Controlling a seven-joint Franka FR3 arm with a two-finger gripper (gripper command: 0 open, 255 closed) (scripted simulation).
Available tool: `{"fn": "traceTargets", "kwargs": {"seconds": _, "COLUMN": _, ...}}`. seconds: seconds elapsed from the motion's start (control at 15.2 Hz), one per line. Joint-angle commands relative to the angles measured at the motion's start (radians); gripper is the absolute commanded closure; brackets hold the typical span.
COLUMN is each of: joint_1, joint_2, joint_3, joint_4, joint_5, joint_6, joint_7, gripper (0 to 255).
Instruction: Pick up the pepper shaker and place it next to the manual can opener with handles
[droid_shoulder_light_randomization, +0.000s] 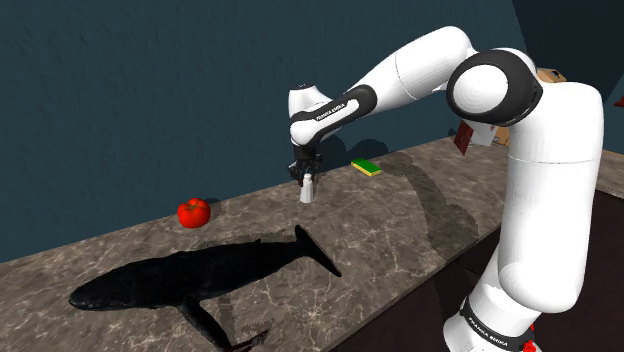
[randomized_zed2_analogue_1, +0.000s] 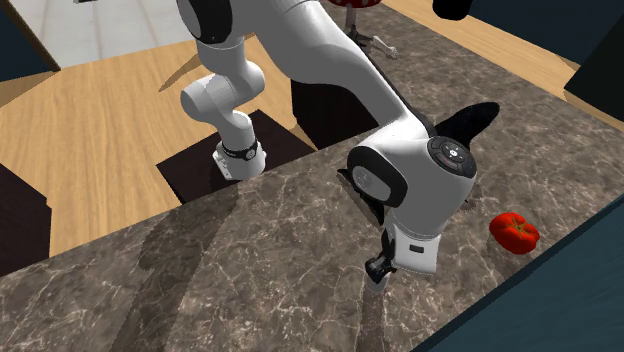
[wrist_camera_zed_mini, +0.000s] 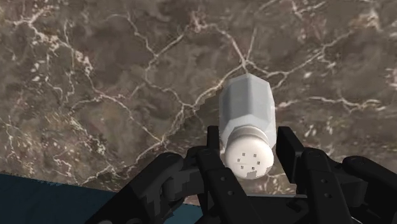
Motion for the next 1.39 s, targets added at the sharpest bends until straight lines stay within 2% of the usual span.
{"fn": "traceTargets", "kwargs": {"seconds": 0.0, "joint_1": 0.000, "joint_2": 0.000, "joint_3": 0.000, "joint_4": 0.000, "joint_5": 0.000, "joint_6": 0.000, "joint_7": 0.000, "gripper": 255}}
{"fn": "traceTargets", "kwargs": {"seconds": 0.4, "joint_1": 0.000, "joint_2": 0.000, "joint_3": 0.000, "joint_4": 0.000, "joint_5": 0.000, "joint_6": 0.000, "joint_7": 0.000, "gripper": 255}}
{"fn": "traceTargets", "kwargs": {"seconds": 1.32, "joint_1": 0.001, "joint_2": -0.070, "joint_3": 0.003, "joint_4": 0.095, "joint_5": 0.012, "joint_6": -0.165, "joint_7": -0.023, "gripper": 255}}
